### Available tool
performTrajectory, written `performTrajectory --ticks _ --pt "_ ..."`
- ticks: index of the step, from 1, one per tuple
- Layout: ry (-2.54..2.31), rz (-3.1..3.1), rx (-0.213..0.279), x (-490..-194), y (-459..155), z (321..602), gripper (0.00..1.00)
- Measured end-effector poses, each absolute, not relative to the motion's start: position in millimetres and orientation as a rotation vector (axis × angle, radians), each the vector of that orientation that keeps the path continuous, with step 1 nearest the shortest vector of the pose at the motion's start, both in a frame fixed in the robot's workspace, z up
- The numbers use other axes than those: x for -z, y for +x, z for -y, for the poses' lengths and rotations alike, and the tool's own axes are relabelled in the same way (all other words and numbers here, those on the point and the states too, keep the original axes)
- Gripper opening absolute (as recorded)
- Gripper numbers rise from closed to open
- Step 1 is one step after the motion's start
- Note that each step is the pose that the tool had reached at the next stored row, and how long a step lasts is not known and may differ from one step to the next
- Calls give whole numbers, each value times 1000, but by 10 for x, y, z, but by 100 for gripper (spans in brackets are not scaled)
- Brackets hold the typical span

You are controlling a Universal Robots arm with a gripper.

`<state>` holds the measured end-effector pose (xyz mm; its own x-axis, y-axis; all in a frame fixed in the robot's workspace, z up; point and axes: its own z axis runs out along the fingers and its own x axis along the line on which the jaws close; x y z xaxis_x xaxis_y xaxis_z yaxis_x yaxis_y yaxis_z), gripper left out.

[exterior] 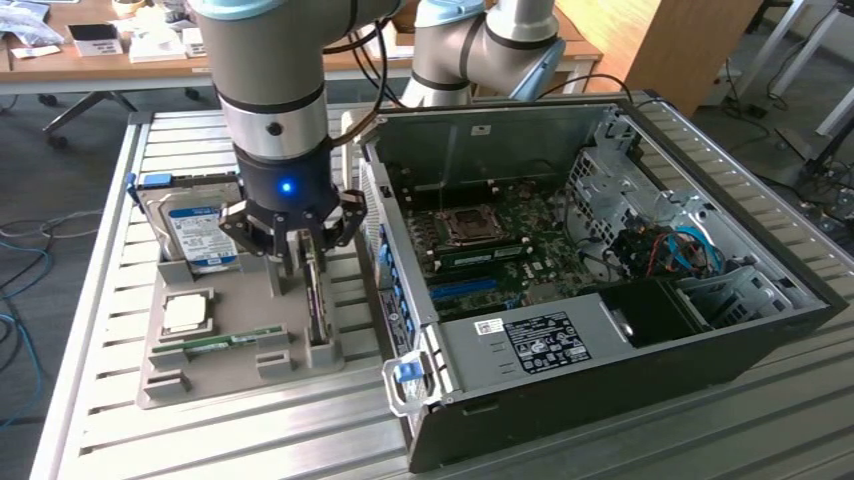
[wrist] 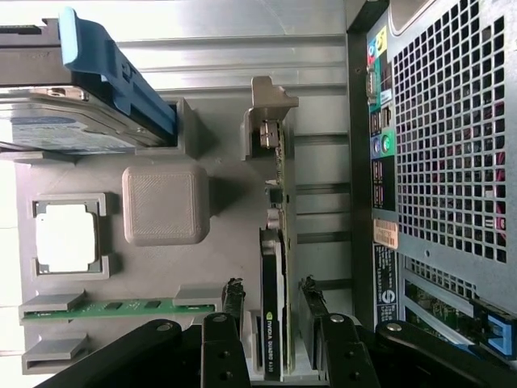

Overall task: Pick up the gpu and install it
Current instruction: 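Pick up the gpu and move the gpu toward the slot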

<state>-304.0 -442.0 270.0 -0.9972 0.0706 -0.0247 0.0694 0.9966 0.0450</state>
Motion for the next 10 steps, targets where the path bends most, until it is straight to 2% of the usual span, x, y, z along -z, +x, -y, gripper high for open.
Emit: performTrajectory --ticks 10 --pt "109 -3113 -69 -2675 -3021 4421 42"
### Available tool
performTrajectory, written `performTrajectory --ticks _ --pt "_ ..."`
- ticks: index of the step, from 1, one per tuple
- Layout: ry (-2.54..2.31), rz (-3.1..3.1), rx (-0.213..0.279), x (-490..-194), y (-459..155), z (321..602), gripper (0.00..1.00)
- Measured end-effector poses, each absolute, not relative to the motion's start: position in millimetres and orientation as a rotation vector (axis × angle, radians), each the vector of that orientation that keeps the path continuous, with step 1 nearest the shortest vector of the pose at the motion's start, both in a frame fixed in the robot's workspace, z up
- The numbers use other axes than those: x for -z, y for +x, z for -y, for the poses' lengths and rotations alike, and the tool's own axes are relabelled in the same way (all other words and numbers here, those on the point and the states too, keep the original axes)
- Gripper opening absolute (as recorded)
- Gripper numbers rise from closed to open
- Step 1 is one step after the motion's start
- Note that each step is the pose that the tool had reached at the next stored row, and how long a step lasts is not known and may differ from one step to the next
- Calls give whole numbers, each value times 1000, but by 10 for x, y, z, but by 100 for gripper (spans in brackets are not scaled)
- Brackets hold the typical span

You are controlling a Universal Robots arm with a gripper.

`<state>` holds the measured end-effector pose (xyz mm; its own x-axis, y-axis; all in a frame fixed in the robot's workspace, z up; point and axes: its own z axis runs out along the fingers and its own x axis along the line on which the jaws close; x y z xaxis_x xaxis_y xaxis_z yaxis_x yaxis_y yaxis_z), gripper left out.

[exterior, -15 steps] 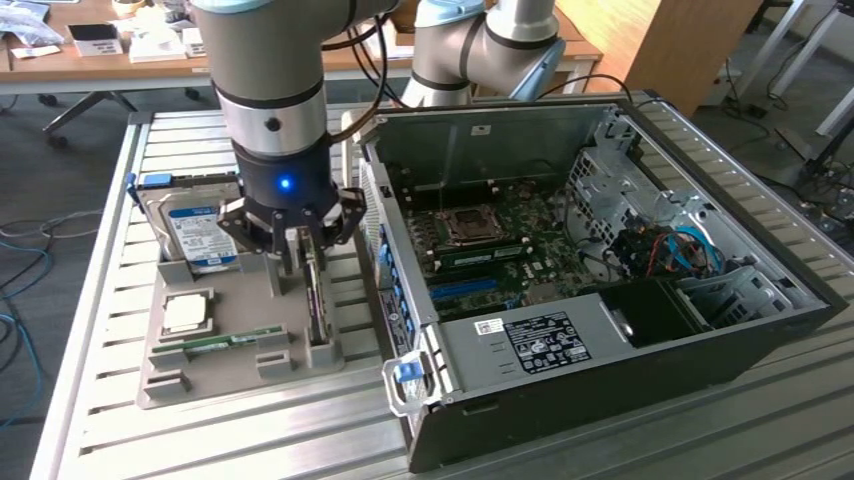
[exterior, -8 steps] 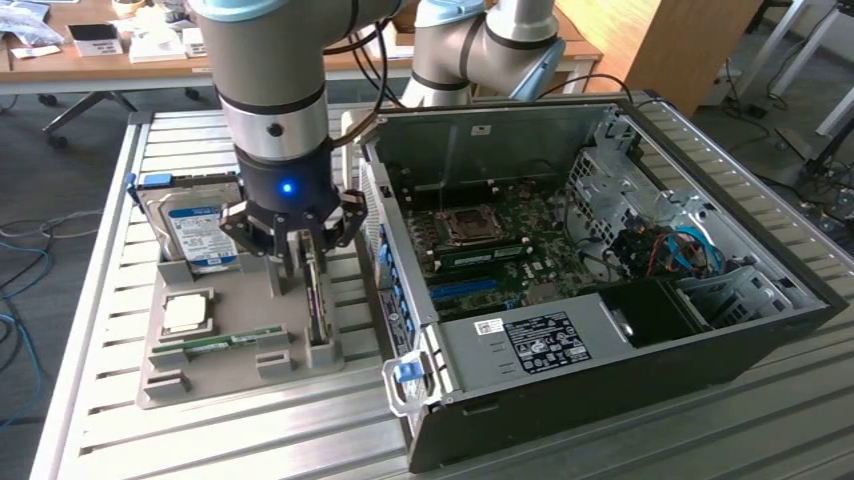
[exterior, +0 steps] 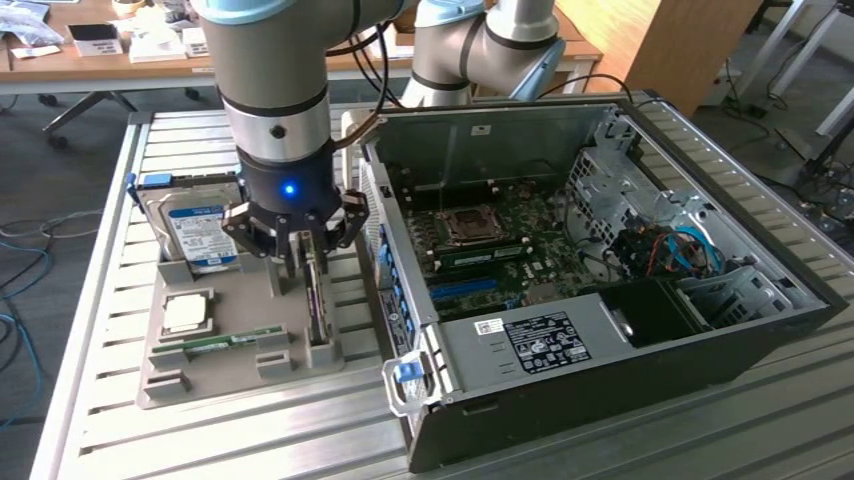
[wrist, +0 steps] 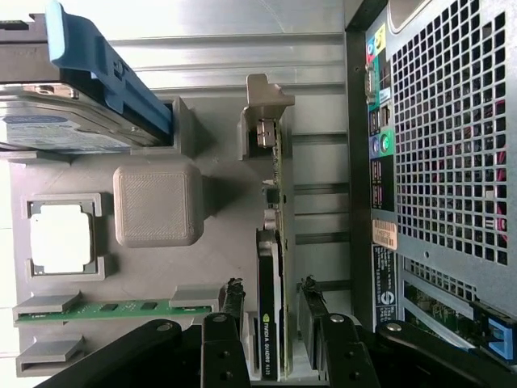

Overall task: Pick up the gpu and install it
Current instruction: 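Pick up the gpu and move the gpu toward the slot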

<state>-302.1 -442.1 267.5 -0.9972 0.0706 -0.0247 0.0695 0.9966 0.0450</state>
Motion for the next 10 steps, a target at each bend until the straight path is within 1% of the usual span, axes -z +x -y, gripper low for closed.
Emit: performTrajectory --ticks 10 --pt "109 -3113 -69 -2618 -3019 4420 42"
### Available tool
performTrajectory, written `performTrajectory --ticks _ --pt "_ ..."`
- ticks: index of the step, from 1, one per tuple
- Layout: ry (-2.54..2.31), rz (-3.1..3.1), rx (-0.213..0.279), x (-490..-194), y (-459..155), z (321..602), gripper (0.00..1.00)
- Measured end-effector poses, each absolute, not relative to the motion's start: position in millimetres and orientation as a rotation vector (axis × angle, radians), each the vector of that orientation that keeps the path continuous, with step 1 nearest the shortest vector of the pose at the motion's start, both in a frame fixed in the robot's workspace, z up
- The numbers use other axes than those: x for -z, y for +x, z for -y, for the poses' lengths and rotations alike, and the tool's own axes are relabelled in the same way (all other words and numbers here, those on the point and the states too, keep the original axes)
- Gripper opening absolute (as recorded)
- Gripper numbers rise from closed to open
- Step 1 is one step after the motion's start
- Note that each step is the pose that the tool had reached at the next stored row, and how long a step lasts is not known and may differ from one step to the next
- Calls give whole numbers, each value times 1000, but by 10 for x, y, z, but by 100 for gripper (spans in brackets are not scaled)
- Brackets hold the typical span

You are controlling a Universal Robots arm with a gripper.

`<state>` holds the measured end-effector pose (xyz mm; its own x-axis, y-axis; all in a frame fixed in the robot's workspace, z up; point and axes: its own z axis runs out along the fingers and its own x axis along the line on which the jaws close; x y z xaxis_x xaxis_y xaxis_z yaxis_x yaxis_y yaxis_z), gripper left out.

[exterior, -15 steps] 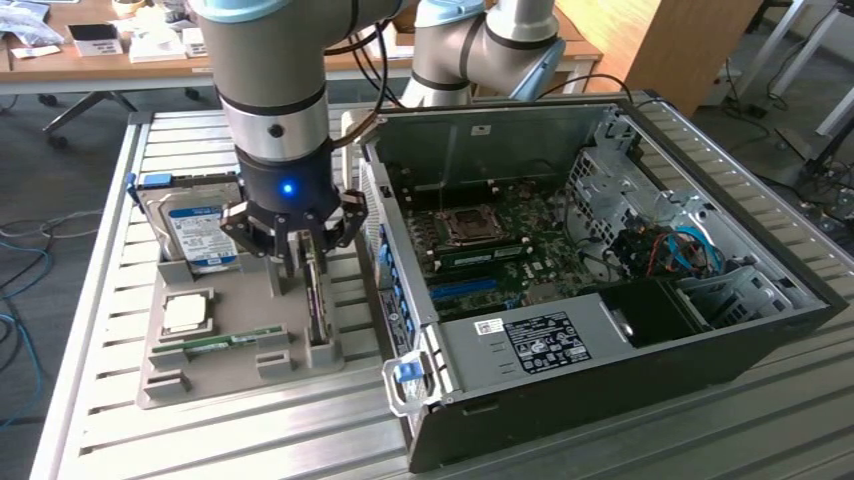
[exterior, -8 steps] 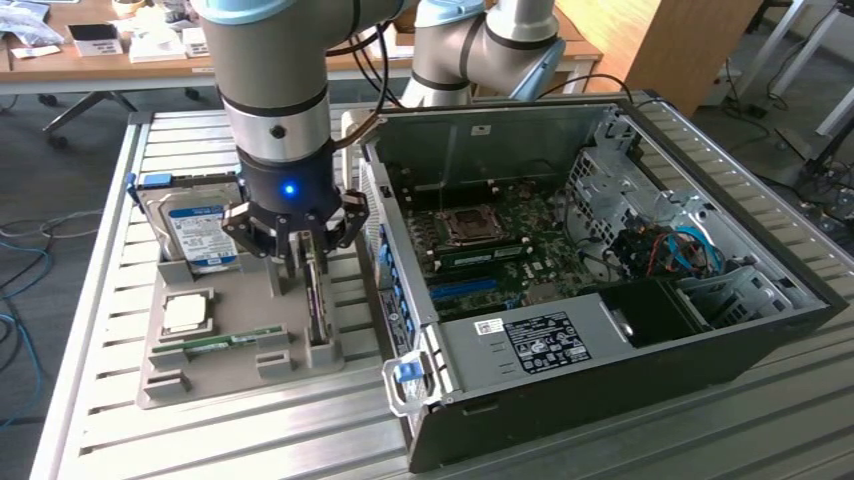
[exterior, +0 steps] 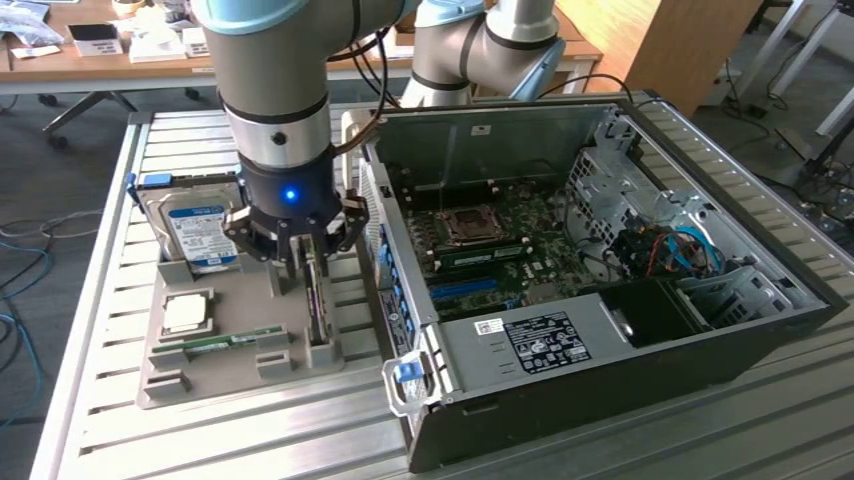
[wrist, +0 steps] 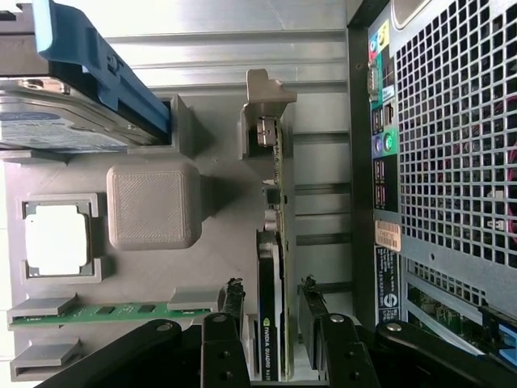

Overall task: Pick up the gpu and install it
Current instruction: 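Pick up the gpu and move the gpu toward the slot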

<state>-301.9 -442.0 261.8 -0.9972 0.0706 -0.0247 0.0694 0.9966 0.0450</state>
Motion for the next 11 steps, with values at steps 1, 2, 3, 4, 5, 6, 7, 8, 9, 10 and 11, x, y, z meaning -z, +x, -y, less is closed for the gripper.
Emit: performTrajectory --ticks 1,2,3,4,5,6,7,8,9,10,11 --pt "109 -3113 -69 -2614 -3016 4421 42" --pt "109 -3113 -69 -2610 -3014 4420 42" --pt "109 -3113 -69 -2605 -3014 4420 42" --pt "109 -3113 -69 -2599 -3014 4420 42" --pt "109 -3113 -69 -2591 -3014 4420 42" --pt "109 -3113 -69 -2581 -3014 4421 42" --pt "109 -3113 -69 -2572 -3014 4420 42" --pt "109 -3113 -69 -2564 -3014 4420 42" --pt "109 -3113 -69 -2556 -3013 4420 42" --pt "109 -3113 -69 -2549 -3012 4420 42" --pt "109 -3113 -69 -2543 -3009 4420 42"
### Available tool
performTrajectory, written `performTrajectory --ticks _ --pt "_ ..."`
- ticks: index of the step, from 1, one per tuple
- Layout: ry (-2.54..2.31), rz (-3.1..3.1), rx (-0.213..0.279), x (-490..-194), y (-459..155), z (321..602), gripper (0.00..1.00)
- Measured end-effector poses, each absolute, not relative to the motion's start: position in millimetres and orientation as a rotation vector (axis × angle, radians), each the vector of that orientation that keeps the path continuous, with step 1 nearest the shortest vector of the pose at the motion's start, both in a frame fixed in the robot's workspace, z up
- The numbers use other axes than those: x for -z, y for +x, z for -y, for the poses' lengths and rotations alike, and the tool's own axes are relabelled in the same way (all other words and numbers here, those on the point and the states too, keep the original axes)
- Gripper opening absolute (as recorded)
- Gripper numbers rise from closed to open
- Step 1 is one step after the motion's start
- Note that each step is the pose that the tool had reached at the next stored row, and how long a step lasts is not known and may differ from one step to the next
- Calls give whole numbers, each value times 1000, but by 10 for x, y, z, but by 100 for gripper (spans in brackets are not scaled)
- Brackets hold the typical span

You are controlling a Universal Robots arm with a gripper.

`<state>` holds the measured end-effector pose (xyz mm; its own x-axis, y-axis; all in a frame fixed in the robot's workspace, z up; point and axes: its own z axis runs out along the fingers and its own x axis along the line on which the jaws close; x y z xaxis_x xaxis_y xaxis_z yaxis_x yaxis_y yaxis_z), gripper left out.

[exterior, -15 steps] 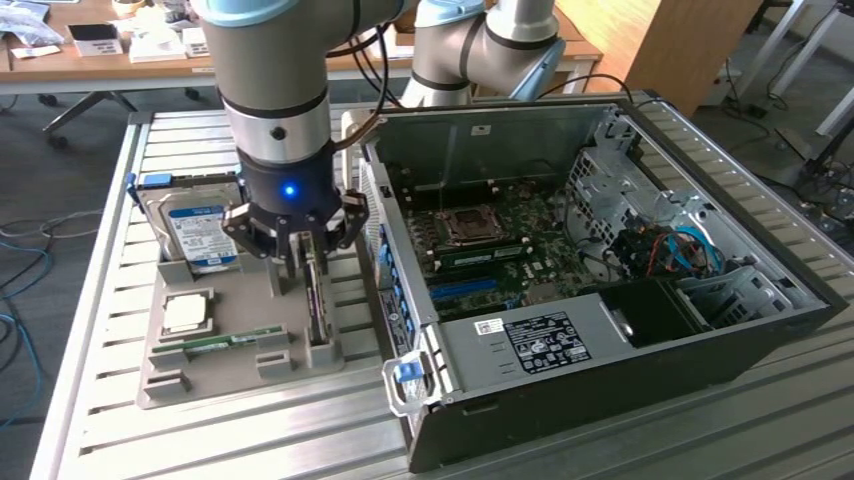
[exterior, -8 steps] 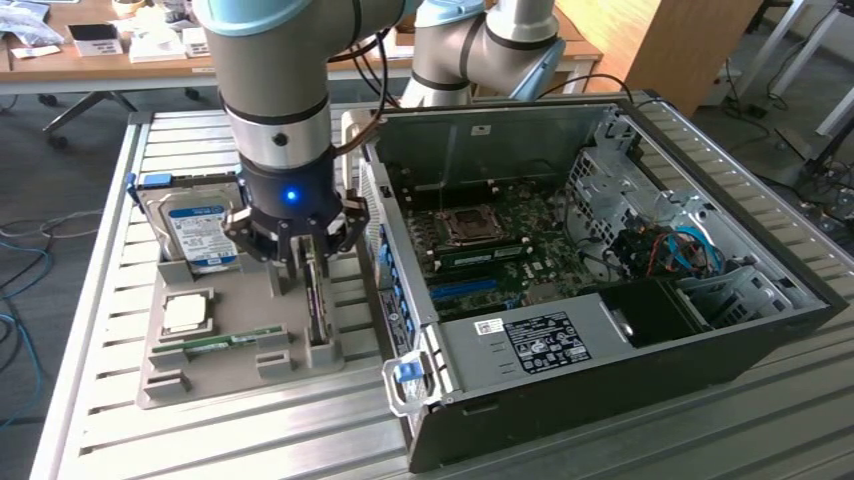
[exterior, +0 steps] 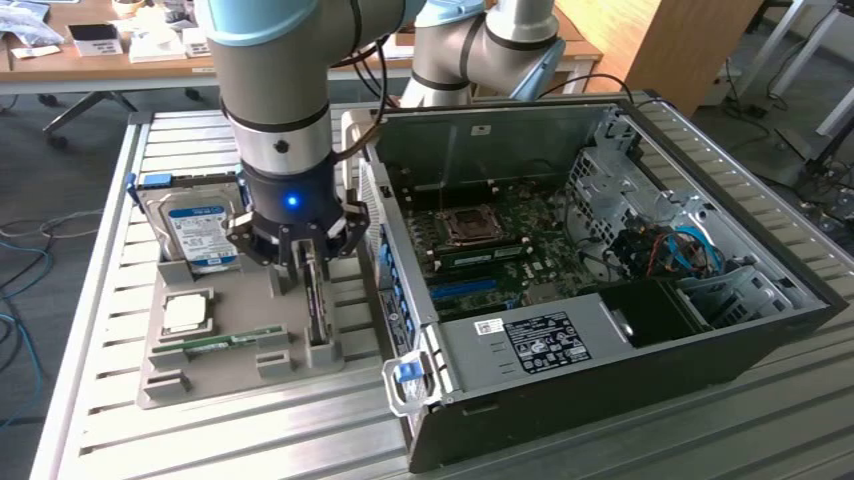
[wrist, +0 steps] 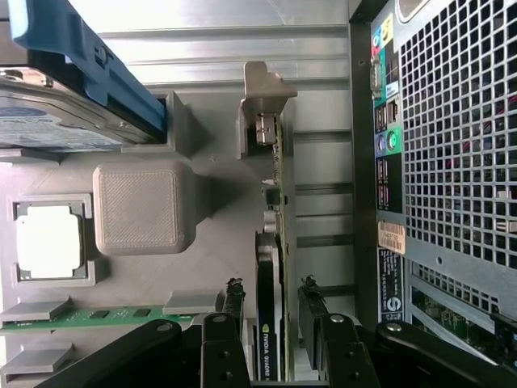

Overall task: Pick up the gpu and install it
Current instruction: 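Pick up the gpu and move the gpu toward the slot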

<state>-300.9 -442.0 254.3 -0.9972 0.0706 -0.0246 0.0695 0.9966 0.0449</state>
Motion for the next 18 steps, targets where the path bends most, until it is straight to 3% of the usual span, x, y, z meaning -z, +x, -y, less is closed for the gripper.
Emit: performTrajectory --ticks 18 --pt "109 -3113 -69 -2409 -3001 4420 42"
